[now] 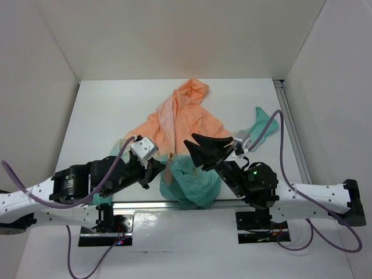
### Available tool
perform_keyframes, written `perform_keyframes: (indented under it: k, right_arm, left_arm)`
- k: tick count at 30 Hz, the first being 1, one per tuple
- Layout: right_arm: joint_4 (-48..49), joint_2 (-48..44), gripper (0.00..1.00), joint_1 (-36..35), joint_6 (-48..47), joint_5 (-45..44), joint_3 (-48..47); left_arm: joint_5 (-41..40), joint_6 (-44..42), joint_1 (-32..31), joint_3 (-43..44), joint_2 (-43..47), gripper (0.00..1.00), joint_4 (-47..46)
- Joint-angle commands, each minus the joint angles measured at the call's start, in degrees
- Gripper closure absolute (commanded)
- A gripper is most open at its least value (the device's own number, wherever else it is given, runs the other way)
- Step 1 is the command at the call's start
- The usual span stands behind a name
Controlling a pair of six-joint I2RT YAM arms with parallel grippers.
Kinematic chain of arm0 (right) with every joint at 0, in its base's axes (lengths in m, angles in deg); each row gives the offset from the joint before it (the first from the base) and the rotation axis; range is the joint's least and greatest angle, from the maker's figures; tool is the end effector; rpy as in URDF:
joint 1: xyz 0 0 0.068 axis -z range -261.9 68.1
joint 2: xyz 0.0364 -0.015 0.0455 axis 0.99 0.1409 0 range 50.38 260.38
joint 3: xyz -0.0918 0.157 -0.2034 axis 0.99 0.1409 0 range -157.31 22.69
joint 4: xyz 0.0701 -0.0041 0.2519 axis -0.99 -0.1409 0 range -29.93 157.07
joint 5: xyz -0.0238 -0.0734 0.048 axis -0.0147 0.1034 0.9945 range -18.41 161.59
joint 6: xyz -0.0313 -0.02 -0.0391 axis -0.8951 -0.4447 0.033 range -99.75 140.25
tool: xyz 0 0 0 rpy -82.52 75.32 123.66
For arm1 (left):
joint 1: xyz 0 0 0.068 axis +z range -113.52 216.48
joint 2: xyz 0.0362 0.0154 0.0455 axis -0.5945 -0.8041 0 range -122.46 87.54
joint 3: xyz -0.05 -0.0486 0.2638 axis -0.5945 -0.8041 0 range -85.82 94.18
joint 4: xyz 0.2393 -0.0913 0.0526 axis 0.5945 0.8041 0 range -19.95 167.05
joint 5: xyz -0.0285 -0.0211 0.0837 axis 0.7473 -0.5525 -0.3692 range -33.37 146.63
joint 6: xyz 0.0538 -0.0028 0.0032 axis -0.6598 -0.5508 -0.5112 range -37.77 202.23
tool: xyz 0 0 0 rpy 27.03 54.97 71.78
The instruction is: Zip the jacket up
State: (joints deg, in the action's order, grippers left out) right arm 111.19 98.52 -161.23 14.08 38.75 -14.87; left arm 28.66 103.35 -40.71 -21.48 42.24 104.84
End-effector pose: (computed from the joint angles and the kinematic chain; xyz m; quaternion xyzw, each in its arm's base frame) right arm 0.0527 0.1755 0.3815 -0.1252 0.5022 0.3963 0.7583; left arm 0.0491 -0.1403 0.4092 0.2348 0.7514 -0.3170 0.5289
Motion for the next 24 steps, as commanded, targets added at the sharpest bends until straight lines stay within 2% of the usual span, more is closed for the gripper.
perform_keyframes:
  k: [1, 2, 4, 6, 9, 12, 14, 21, 24]
  right_arm:
    - [-20.44, 0.11, 0.58, 0.14, 7.04, -1.00, -7.43]
    - [-25.87, 0.63, 0.60, 0.14, 8.01, -1.00, -10.05]
    - [-29.43, 1.42, 0.65, 0.14, 12.14, -2.39, -12.52]
    - [-35.98, 3.36, 0.65, 0.14, 14.94, -3.90, -17.18]
    - [-43.55, 5.03, 0.65, 0.14, 15.49, -1.10, -21.13]
    - [-49.63, 5.82, 0.65, 0.14, 20.22, -1.09, -22.47]
    - [-50.26, 4.00, 0.65, 0.14, 23.92, 2.86, -22.47]
    - [-38.87, -7.24, 0.68, 0.14, 36.57, 15.33, -12.03]
    - [-26.66, -12.34, 0.70, 0.14, 40.70, 20.17, -3.33]
  left_arm:
    - [0.98, -0.21, -0.24, 0.26, 1.09, 1.00, -0.86]
    - [0.98, -0.21, -0.24, 0.26, 1.09, 1.00, -0.86]
    - [0.98, -0.21, -0.24, 0.26, 0.57, 1.00, -0.86]
    - [0.98, -0.21, -0.24, 0.79, -0.05, 1.00, -0.34]
    - [0.98, 0.32, -0.24, 1.32, -1.54, 1.00, -0.33]
    - [0.98, 0.32, -0.24, 1.32, -1.55, 1.00, -0.33]
    - [0.98, 0.32, -0.24, 0.70, -1.55, 1.00, -0.33]
    - [0.98, 0.32, -0.24, 0.18, -1.02, 1.00, -0.86]
    - [0.98, 0.32, -0.24, 0.18, -1.02, 1.00, -1.39]
